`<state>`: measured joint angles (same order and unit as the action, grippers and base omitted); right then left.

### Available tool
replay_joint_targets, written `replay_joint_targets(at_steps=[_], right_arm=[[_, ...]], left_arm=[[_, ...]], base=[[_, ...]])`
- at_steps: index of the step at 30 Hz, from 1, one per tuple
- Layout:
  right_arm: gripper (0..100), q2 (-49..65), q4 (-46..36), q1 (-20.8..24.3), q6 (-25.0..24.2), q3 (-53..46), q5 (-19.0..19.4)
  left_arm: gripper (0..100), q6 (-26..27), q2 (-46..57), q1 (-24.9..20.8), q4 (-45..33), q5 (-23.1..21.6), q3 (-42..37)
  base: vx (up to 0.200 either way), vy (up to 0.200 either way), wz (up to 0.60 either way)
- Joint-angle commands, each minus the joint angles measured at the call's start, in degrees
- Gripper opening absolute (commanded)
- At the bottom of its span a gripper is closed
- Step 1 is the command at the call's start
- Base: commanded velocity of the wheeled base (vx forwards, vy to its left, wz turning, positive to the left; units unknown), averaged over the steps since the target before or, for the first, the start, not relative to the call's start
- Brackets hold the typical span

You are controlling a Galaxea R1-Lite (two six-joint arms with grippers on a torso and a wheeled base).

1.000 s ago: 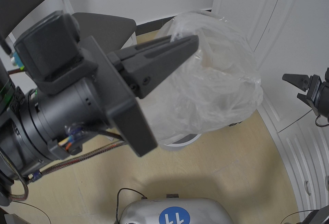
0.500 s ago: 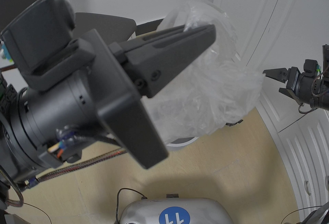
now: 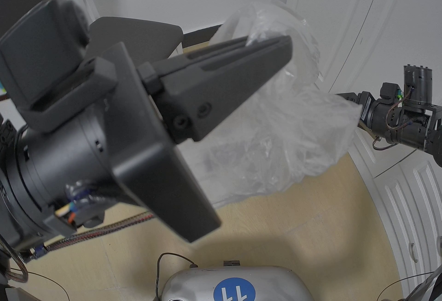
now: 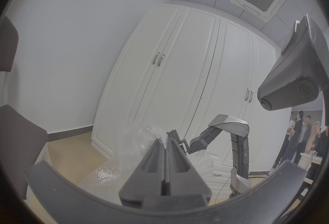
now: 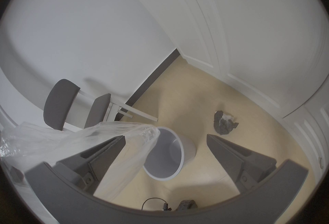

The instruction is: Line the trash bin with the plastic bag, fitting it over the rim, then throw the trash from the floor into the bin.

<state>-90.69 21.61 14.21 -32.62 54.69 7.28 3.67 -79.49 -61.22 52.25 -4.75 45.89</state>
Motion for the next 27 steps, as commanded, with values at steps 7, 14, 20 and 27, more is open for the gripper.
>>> replay_joint_targets(at_steps=[7, 14, 20, 27], right_arm=[[100, -0.28, 0.01, 1.87, -0.25, -2.57, 2.30], [100, 1.74, 0.01, 1.34, -0.16, -6.26, 5.03], [100, 1.48, -0.17, 0.46, 0.01, -6.70, 8.89], [100, -0.02, 0.10, -4.72, 0.37, -6.52, 17.42]], left_arm=[[0, -0.07, 1.10, -1.27, 0.13, -0.08, -0.80], [0, -0.07, 0.92, -1.27, 0.13, 0.01, -0.18], [0, -0.07, 1.10, -1.36, 0.13, -0.08, 0.78], [0, -1.74, 2.33, -2.68, 0.13, -0.08, 0.61]], base=[[0.000, 0.000, 0.00], [0.000, 0.000, 0.00], [0.000, 0.000, 0.00], [0.000, 0.000, 0.00]])
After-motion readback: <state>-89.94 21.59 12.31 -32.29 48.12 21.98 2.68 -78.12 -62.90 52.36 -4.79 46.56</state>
